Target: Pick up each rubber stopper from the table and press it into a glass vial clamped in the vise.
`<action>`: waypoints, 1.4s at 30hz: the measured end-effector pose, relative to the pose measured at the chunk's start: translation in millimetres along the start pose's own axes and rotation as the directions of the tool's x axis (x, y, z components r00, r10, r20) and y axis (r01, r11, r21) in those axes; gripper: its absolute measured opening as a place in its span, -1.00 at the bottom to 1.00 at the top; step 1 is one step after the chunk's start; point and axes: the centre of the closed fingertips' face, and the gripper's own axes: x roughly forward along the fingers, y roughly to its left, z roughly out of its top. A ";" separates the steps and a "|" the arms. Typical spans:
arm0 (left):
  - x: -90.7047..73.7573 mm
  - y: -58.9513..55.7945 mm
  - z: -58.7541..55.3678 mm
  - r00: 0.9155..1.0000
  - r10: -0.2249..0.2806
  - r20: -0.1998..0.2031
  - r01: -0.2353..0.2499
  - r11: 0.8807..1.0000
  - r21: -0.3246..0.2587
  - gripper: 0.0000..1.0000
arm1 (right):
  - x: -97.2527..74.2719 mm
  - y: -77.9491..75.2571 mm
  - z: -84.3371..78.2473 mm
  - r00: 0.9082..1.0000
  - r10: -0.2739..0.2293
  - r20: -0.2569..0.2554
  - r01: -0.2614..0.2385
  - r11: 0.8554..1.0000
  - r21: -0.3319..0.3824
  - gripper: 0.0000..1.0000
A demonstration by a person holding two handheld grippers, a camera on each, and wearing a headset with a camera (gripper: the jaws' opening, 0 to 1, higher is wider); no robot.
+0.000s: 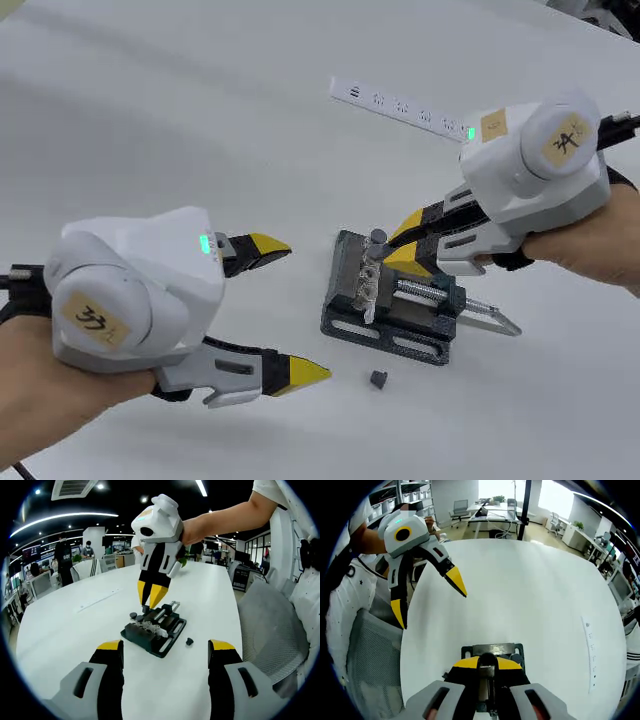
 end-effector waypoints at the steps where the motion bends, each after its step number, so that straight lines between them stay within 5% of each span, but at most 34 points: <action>1: -0.1 0.0 -0.9 1.000 -0.001 0.001 0.001 1.000 -0.003 0.36 | 1.9 -0.6 -1.0 1.000 0.000 -0.012 0.000 1.000 -0.012 -0.90; 11: 0.8 -2.0 -6.7 1.000 -0.017 0.000 0.017 1.000 -0.005 0.40 | 15.9 -3.7 -12.8 0.995 -0.004 -0.098 -0.002 0.998 -0.061 -0.90; 42: 2.9 -10.3 -8.2 0.999 -0.043 0.017 0.043 0.999 -0.021 0.40 | 27.6 -1.1 -22.3 0.983 0.008 -0.182 -0.028 0.994 -0.106 -0.90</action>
